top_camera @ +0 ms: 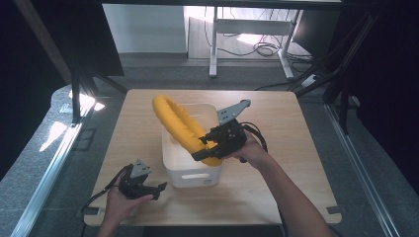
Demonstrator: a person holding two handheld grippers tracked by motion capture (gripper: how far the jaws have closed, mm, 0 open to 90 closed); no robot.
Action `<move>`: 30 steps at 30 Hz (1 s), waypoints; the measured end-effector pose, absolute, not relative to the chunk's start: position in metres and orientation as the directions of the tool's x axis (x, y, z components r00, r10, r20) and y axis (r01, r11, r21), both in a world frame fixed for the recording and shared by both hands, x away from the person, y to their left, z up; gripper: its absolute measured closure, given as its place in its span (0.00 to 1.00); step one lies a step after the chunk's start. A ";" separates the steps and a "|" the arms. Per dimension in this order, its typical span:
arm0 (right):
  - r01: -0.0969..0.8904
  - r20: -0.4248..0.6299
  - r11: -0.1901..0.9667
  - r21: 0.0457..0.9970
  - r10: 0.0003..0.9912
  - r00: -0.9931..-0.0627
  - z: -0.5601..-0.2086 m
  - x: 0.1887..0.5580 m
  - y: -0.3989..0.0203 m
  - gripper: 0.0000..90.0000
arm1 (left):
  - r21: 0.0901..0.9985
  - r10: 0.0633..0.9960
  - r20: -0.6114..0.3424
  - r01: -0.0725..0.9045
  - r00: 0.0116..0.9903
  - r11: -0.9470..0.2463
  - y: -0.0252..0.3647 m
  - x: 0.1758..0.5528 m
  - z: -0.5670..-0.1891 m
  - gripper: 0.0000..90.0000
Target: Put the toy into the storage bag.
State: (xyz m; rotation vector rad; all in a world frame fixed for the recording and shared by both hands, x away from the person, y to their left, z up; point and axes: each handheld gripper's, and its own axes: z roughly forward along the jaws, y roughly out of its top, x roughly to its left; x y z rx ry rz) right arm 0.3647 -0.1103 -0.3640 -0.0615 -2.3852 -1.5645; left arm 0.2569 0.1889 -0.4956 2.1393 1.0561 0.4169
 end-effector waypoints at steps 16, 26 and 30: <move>0.141 0.191 0.401 0.905 -0.087 -0.978 -0.365 0.363 -0.115 0.54 | 0.706 0.786 -0.020 0.565 0.618 -0.427 0.188 0.257 -0.496 0.16; 0.100 0.100 0.341 0.935 0.018 -0.995 -0.359 0.352 -0.125 0.42 | 0.701 0.784 -0.016 0.566 0.620 -0.433 0.188 0.258 -0.496 0.16; 0.087 0.070 0.311 0.946 0.066 -0.995 -0.356 0.345 -0.133 0.38 | 0.703 0.785 -0.015 0.565 0.620 -0.433 0.189 0.257 -0.496 0.16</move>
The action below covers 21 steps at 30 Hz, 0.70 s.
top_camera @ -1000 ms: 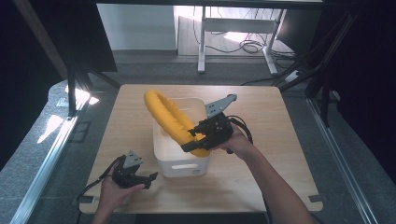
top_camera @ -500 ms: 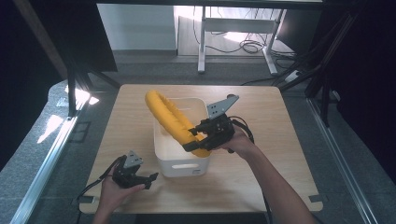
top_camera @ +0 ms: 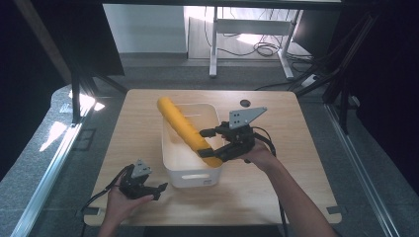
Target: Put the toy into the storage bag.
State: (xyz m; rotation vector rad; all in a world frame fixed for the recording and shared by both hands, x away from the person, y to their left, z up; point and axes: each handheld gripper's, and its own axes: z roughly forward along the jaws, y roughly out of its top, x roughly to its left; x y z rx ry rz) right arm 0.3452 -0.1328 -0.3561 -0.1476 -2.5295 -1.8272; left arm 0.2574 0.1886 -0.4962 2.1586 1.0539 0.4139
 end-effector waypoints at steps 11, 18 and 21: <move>0.102 0.051 0.270 0.957 0.190 -0.981 -0.365 0.337 -0.180 0.38 | 0.706 0.788 -0.012 0.563 0.616 -0.429 0.189 0.257 -0.496 0.16; 0.143 0.072 0.263 0.954 0.264 -0.962 -0.386 0.332 -0.218 0.38 | 0.706 0.789 -0.010 0.563 0.614 -0.429 0.189 0.257 -0.496 0.16; 0.161 0.082 0.262 0.952 0.288 -0.954 -0.394 0.331 -0.229 0.38 | 0.705 0.789 -0.010 0.564 0.614 -0.430 0.189 0.257 -0.496 0.16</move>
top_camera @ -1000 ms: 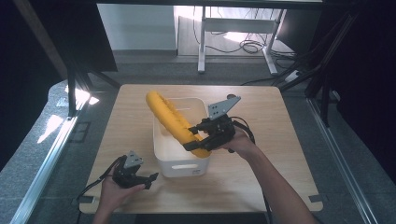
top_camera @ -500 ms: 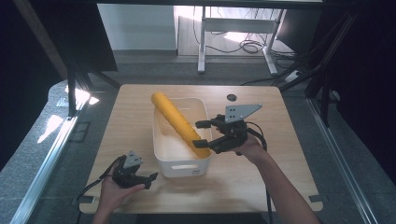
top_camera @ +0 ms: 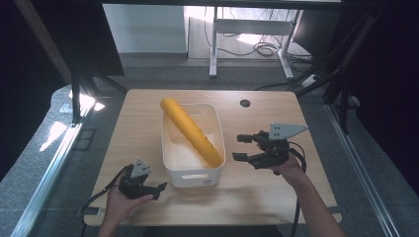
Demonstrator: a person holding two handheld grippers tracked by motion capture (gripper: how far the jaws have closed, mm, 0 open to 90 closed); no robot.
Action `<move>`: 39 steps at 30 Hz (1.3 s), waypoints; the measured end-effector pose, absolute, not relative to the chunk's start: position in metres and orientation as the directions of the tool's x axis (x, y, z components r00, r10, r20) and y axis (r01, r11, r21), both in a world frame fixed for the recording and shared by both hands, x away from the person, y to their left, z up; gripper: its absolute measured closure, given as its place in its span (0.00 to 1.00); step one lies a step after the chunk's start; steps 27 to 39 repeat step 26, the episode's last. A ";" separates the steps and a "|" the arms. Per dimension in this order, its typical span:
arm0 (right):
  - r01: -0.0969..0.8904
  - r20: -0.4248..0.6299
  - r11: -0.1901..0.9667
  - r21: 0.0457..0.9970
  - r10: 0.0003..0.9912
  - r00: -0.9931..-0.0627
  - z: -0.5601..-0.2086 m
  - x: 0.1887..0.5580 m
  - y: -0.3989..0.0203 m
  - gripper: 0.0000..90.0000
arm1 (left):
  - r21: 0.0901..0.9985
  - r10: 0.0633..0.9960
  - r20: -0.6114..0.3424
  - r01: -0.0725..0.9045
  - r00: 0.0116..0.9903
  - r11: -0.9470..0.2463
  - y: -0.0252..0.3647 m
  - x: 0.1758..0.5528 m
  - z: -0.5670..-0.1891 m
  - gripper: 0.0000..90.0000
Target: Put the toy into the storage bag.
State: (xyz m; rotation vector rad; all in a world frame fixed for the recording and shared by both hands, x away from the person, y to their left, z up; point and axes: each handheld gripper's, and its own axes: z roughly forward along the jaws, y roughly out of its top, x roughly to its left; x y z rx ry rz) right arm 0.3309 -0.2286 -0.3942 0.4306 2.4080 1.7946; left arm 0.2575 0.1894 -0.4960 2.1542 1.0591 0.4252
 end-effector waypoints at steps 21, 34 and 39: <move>0.278 0.143 0.240 0.930 0.460 -0.876 -0.445 0.327 -0.287 0.39 | 0.704 0.793 -0.007 0.566 0.610 -0.429 0.191 0.258 -0.496 0.16; 0.292 0.119 0.285 0.913 0.500 -0.858 -0.453 0.327 -0.284 0.37 | 0.704 0.791 -0.003 0.563 0.612 -0.433 0.191 0.258 -0.497 0.16; 0.292 0.119 0.285 0.913 0.500 -0.858 -0.453 0.327 -0.284 0.37 | 0.704 0.791 -0.003 0.563 0.612 -0.433 0.191 0.258 -0.497 0.16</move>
